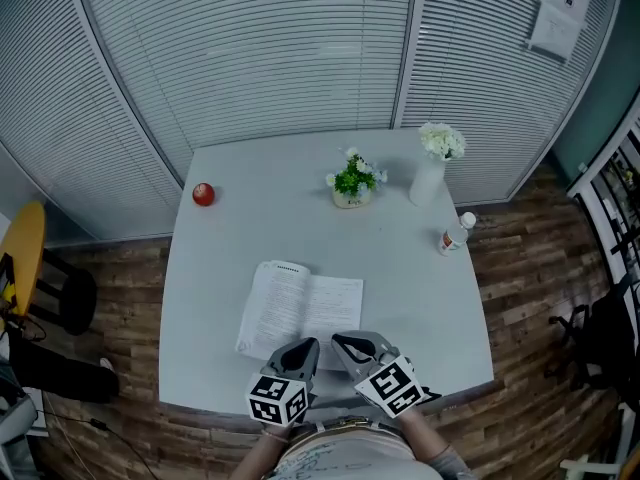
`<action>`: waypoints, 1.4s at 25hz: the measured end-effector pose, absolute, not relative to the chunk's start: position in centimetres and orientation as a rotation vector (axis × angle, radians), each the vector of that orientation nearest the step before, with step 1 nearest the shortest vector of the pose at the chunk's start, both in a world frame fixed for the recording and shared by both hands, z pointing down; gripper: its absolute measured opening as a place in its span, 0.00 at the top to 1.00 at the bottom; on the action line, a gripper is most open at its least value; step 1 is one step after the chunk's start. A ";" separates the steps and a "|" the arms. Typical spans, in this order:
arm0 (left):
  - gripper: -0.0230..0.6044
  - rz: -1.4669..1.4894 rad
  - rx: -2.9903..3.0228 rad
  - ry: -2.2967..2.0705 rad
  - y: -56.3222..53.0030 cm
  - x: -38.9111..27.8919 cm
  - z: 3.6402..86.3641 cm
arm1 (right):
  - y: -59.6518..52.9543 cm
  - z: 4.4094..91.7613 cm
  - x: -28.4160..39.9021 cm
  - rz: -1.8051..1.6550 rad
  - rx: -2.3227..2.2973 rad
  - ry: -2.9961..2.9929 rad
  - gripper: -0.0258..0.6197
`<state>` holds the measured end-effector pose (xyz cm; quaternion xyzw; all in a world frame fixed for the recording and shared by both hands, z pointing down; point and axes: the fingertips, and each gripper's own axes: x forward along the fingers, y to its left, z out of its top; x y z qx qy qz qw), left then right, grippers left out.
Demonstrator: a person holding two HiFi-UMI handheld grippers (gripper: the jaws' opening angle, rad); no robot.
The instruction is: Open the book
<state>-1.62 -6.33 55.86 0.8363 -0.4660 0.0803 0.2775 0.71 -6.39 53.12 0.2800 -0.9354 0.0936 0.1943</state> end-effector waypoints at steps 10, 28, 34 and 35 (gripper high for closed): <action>0.97 0.186 2.394 -1.251 -7.5 -0.3 51.2 | -8.2 49.0 1.3 0.182 0.872 -2.730 0.96; 0.97 0.131 2.530 -1.193 -10.0 -0.4 46.3 | -9.4 43.7 1.2 0.116 0.907 -2.823 0.96; 0.97 0.094 2.541 -1.197 -10.2 -0.7 45.4 | -9.4 43.2 1.4 0.086 0.932 -2.815 0.96; 0.97 0.097 2.540 -1.192 -10.1 -0.7 45.6 | -9.4 43.3 1.3 0.089 0.936 -2.812 0.96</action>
